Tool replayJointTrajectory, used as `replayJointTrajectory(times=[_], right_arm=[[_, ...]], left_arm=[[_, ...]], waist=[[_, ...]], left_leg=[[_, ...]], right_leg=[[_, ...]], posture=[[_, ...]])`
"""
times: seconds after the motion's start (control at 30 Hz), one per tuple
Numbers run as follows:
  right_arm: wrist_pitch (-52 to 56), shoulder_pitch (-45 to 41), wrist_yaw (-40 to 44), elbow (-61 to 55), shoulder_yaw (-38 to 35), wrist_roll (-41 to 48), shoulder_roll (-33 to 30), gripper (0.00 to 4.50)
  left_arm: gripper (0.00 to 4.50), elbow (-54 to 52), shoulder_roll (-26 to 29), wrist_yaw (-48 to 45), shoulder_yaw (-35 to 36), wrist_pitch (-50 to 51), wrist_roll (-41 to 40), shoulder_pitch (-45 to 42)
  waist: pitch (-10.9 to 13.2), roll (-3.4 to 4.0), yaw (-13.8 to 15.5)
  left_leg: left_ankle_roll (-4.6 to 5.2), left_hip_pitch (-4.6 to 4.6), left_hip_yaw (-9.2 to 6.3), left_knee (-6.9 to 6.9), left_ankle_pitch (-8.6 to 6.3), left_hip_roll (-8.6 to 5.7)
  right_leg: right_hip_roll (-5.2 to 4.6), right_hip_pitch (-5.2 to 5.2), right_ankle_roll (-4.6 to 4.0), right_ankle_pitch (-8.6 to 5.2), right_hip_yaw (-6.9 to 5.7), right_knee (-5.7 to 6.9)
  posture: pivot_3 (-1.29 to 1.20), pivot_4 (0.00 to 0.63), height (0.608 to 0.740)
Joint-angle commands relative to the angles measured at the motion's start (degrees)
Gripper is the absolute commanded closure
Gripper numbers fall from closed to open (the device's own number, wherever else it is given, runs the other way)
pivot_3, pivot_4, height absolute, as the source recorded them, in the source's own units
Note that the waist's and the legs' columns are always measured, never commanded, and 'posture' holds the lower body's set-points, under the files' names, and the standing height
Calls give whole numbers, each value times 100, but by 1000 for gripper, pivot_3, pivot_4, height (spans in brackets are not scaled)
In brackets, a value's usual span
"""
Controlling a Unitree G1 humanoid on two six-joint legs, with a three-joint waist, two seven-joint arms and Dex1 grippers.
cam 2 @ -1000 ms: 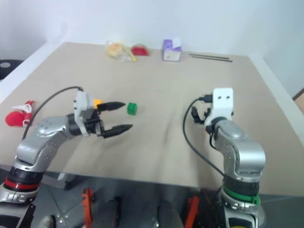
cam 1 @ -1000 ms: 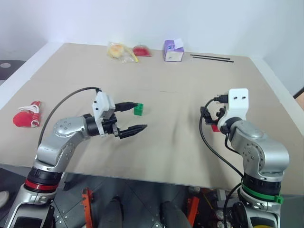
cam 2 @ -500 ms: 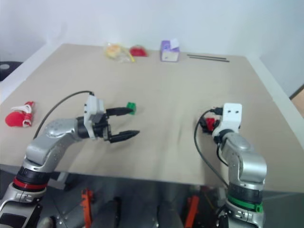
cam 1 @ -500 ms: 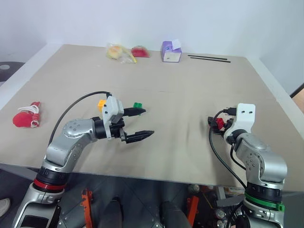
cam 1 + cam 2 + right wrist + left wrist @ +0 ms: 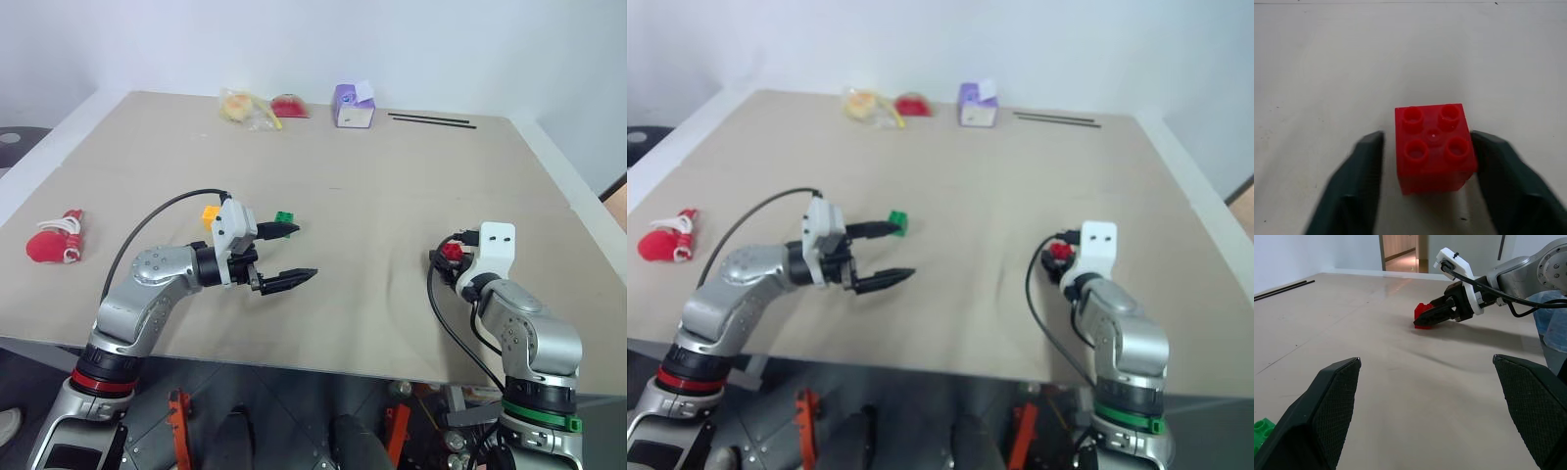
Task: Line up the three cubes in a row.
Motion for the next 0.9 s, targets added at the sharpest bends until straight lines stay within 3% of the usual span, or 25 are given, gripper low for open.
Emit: replayJointTrajectory(times=[0.03, 0.2, 0.33, 0.5, 0.67, 0.9], right_arm=[[-184, -9, 56, -68, 2, -50, -143, 3212], [-201, -82, 741, -16, 64, 267, -432, 3246], [-349, 64, 2447, -462, 574, 924, -1127, 3246], [-1288, 139, 4816, -687, 1220, 1422, -2091, 3246], [-2233, -398, 6157, -93, 1890, 1124, -2580, 3246], [-3477, -1163, 7319, 1231, 2840, 370, -2591, 3246]], left_arm=[[0, -159, -8, -21, 207, -2, -103, -48], [0, -156, -97, -13, 357, -5, -305, -75], [0, -196, -39, -119, 423, 5, -359, 27], [0, -267, 308, -471, 537, -54, -377, 350], [0, -260, 644, -823, 589, -109, -350, 516], [0, -258, 793, -1066, 545, -53, -335, 512]], waist=[[0, 0, 0], [1, 1, 0], [2, 3, -2], [2, 3, -3], [3, 3, 0], [3, 2, 4]], left_leg=[[0, 0, 0, 0, 0, 0], [0, 0, 0, 0, 0, 0], [0, -1, 0, 0, 0, 0], [-1, -1, 0, -4, -2, 0], [-5, 0, 2, 0, -3, 0], [-10, -3, 8, 4, -5, 0]], right_leg=[[0, 0, 0, 0, 0, 0], [0, 0, 1, -1, 0, -1], [0, 0, 2, -1, 0, -2], [0, 2, 8, -8, 2, -6], [-2, -1, 0, -3, 0, -10], [-7, -3, -4, 0, -2, -18]], posture=[[0, 150, 740], [0, 150, 740], [0, 150, 740], [0, 150, 740], [0, 150, 740], [0, 150, 740]])
